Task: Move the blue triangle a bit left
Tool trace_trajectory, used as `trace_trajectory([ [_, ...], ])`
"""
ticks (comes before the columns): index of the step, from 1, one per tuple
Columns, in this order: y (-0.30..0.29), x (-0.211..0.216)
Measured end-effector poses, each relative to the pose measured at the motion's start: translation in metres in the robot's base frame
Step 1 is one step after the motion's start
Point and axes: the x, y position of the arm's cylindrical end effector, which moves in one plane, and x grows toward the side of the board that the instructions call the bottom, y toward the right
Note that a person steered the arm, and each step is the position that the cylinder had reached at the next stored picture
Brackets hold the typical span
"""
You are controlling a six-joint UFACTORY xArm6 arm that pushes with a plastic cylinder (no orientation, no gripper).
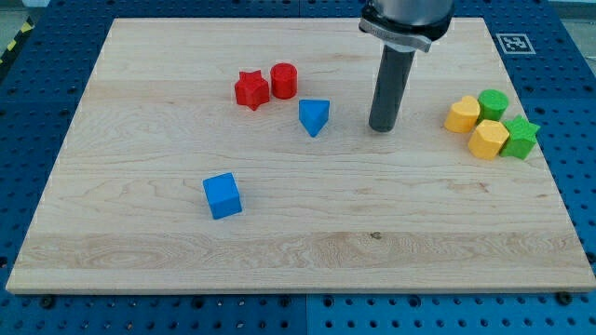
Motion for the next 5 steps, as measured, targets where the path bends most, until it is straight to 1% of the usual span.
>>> trace_trajectory([
  [2, -0.011, 0.003],
  [3, -0.011, -0.01],
  [5, -0.056, -0.02],
])
